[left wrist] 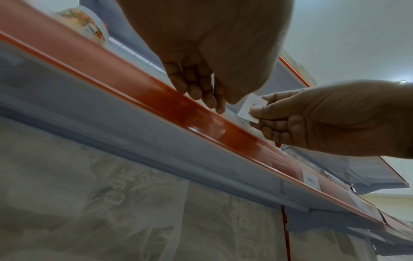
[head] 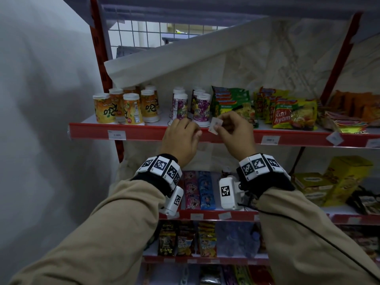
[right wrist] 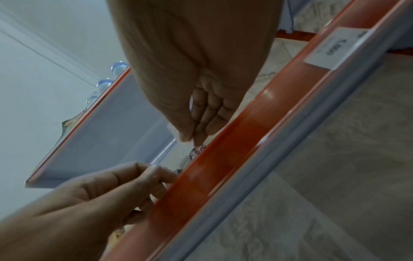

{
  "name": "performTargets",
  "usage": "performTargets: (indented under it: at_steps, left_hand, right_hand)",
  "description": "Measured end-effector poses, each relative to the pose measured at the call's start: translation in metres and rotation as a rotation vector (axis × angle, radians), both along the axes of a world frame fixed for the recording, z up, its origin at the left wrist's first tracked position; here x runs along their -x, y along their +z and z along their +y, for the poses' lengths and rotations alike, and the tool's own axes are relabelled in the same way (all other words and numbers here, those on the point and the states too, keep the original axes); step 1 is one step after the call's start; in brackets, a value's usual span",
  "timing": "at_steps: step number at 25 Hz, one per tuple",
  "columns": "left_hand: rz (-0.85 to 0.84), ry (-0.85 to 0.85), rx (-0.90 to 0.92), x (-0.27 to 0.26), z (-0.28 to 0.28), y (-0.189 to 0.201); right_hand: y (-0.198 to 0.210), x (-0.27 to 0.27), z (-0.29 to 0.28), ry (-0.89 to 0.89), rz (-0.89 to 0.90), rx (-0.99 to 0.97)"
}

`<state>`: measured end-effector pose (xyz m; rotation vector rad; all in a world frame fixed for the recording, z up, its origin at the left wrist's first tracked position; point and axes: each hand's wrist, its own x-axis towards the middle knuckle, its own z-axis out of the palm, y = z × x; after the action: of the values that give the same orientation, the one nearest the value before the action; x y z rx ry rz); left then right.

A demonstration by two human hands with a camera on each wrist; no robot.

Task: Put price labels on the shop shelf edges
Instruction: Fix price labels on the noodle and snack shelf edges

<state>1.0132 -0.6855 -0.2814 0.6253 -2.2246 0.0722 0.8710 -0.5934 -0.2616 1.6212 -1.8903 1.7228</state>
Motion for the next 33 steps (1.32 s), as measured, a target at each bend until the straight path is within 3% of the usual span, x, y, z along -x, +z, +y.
performTargets:
  at_steps: [3,6,13,18,23,33]
  left_hand:
    - [0.046,-0.027,-0.031,0.000,-0.001,-0.001]
    - [0.072,-0.044,-0.052,0.000,-0.004,-0.001]
    - [0.026,-0.049,-0.039,-0.002,-0.009,0.003]
    - [-0.046,-0.029,-0.039,-0.012,-0.016,0.009]
    - [0.004,-0.029,-0.075,-0.020,-0.018,0.008]
    - [-0.079,0.029,0.015,-0.015,-0.022,0.005]
  right_hand:
    - [-0.005,-0.008,-0.002,0.106,-0.156,0.019]
    - [-0.010,-0.014,-0.006,0.153,-0.188,0.037]
    - [-0.007,-0.005,-0.008,-0.030,0.138,-0.070]
    - [0.002,-0.004,-0.016,-0.024,0.141,-0.023]
    - [-0.004,-0.012,-0.026,-0.042,0.260,-0.048]
    - [-0.005,-0.006,-0.021,-0.073,0.444,-0.130]
